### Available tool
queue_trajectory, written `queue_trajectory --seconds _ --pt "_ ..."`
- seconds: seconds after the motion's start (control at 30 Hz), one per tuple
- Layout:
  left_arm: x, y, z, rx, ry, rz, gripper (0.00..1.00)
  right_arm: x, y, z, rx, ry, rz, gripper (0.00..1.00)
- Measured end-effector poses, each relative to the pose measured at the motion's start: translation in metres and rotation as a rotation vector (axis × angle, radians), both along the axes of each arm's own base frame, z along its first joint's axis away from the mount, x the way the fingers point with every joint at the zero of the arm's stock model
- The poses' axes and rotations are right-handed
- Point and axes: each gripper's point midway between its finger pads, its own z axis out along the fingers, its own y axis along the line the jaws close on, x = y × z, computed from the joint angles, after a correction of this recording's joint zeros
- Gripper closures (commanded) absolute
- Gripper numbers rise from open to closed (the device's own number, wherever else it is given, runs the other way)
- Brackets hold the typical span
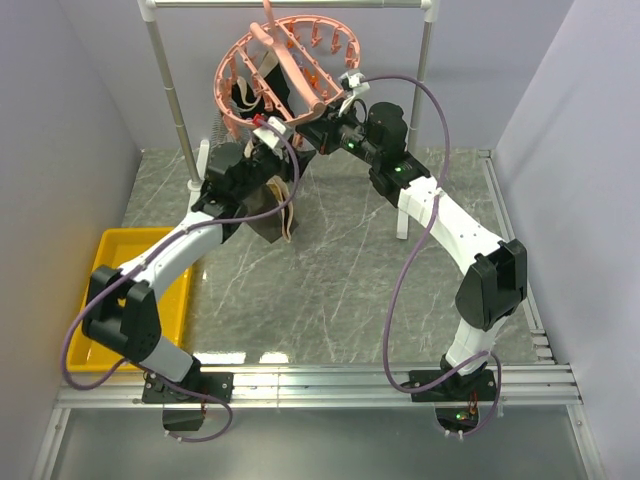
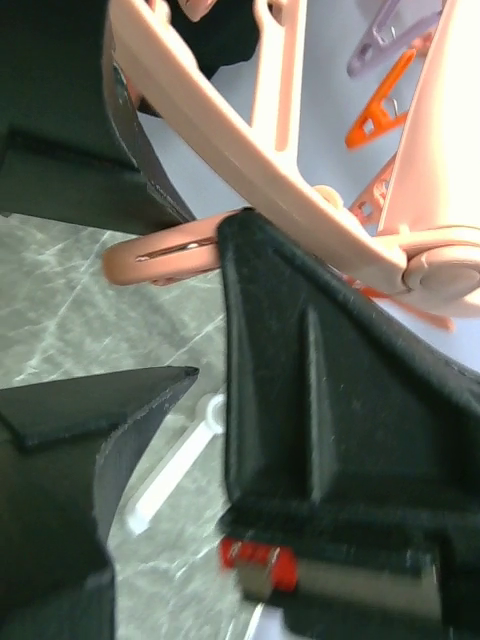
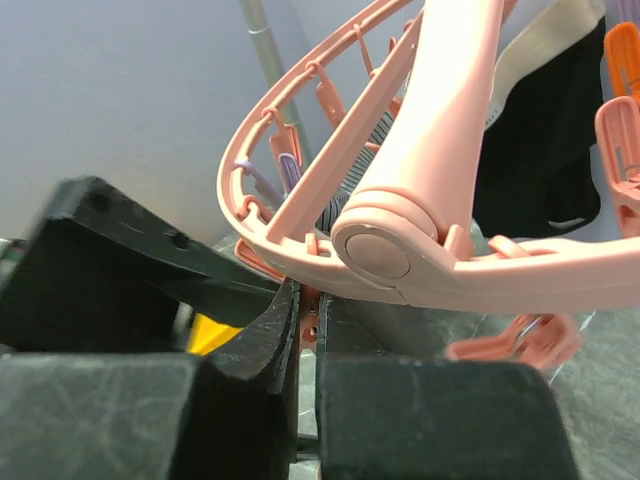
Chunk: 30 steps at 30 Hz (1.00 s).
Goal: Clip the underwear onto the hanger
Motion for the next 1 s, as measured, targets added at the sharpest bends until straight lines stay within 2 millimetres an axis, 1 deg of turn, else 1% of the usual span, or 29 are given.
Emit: queue_trajectory --seconds 0.07,0.17,0.2,0.27,0.33,0.4,0.47,0.53,0.67,0.73,0.77,0.87,1.0 --pt "-0.01 0.007 0.002 0.02 0.014 -0.02 0.38 -0.001 0.001 0.001 0.001 -0.002 0.002 1.0" --pt "-0.035 0.025 0.009 0.077 0.016 -0.061 0.35 0.0 0.0 0.001 0.0 -0.001 -0.001 1.0" --pt "-0.045 0.029 0.012 0.099 0.009 -0.085 0.24 0.0 0.0 0.0 -0.001 0.0 -0.004 1.0" --pt "-0.064 0.039 0.017 0.174 -0.033 -0.136 0.24 0.001 0.0 0.0 -0.003 0.001 -0.007 1.0" --pt "-0.083 0.045 0.011 0.267 -0.049 -0.199 0.23 0.001 0.0 0.0 -0.003 0.0 -0.008 1.0" --pt "-0.1 0.044 -0.003 0.401 -0.068 -0.292 0.23 0.001 -0.001 0.0 -0.003 0.0 -0.01 1.0" --pt "-0.108 0.042 -0.018 0.514 -0.083 -0.363 0.23 0.001 -0.001 0.0 -0.003 0.001 -0.01 1.0" --pt "-0.113 0.038 -0.037 0.632 -0.092 -0.439 0.23 0.001 -0.001 0.0 -0.003 0.001 -0.01 1.0" --pt "-0.121 0.028 -0.089 0.872 -0.096 -0.584 0.23 0.001 -0.001 0.0 -0.003 0.002 -0.01 1.0" --pt "-0.127 0.028 -0.118 1.016 -0.106 -0.652 0.23 0.001 0.0 0.0 -0.003 0.004 -0.009 1.0" --pt "-0.129 0.028 -0.129 1.076 -0.117 -0.679 0.23 0.001 0.0 0.0 -0.003 0.005 -0.009 1.0" --pt "-0.133 0.03 -0.148 1.254 -0.19 -0.737 0.23 0.001 0.0 0.0 -0.003 0.007 -0.008 1.0" --pt "-0.131 0.036 -0.164 1.435 -0.255 -0.797 0.24 0.001 0.0 0.0 -0.002 0.011 -0.006 1.0"
